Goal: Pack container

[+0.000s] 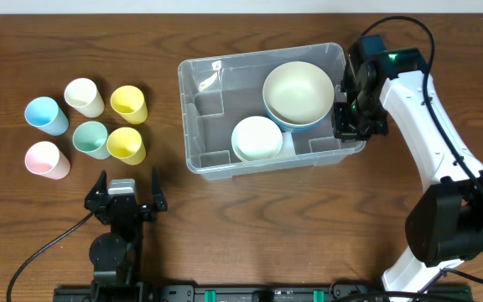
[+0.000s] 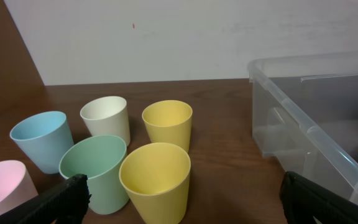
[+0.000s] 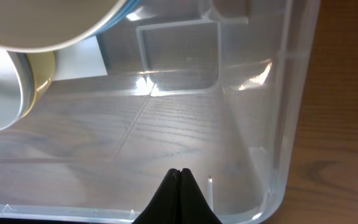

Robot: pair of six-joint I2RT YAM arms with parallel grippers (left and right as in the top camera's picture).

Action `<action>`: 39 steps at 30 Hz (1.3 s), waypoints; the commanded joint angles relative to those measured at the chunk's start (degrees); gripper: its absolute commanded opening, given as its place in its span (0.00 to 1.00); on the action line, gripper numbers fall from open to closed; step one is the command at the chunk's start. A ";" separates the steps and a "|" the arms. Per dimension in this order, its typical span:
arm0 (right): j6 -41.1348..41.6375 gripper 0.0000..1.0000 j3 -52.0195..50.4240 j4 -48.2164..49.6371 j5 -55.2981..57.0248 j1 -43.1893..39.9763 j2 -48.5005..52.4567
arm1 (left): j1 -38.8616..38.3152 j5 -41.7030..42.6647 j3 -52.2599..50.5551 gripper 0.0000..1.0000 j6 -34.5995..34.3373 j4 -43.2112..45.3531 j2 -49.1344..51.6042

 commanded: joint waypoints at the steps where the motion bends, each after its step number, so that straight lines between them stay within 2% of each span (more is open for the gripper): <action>1: -0.79 0.01 -0.35 -0.66 -0.04 0.57 0.00 | 0.26 -1.29 -1.31 0.98 0.96 -1.86 -0.28; 18: 1.40 0.02 -0.35 -3.28 0.07 6.23 0.00 | 0.26 -1.31 -1.31 0.98 0.96 -1.86 -0.28; 39: 3.34 0.01 -0.35 -5.29 0.13 7.76 -0.02 | 0.24 -1.31 -1.31 0.98 0.96 -1.86 -0.28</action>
